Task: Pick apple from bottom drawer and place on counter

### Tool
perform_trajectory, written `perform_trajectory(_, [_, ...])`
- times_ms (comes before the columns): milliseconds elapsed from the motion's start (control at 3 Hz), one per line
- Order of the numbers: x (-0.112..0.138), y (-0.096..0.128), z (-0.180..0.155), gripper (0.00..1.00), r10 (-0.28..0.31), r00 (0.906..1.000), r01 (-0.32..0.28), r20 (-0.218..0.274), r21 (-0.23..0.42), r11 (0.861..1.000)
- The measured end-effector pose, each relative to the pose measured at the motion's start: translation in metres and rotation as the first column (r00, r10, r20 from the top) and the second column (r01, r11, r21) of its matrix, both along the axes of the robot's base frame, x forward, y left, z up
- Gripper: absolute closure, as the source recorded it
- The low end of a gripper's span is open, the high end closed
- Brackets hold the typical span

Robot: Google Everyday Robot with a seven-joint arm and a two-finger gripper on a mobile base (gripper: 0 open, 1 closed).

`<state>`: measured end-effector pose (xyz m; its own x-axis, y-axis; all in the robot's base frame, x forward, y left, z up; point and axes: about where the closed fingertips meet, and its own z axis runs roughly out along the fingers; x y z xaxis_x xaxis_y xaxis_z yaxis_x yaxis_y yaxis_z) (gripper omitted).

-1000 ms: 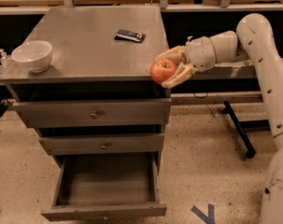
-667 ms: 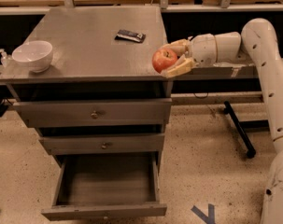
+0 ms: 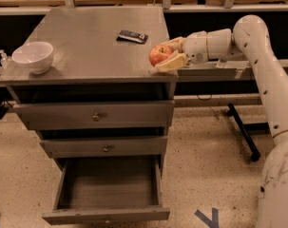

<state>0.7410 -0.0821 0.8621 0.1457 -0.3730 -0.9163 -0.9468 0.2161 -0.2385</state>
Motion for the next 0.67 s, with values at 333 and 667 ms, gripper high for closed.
perform_trajectory(333, [0.0128,0.0105,-0.0136,0.87,-0.022,0.9985,0.019,-0.049,-0.054,0.998])
perform_trajectory(667, [0.0119,0.0134,-0.0137,0.65,-0.014,0.9988,0.012,-0.047,-0.049,0.999])
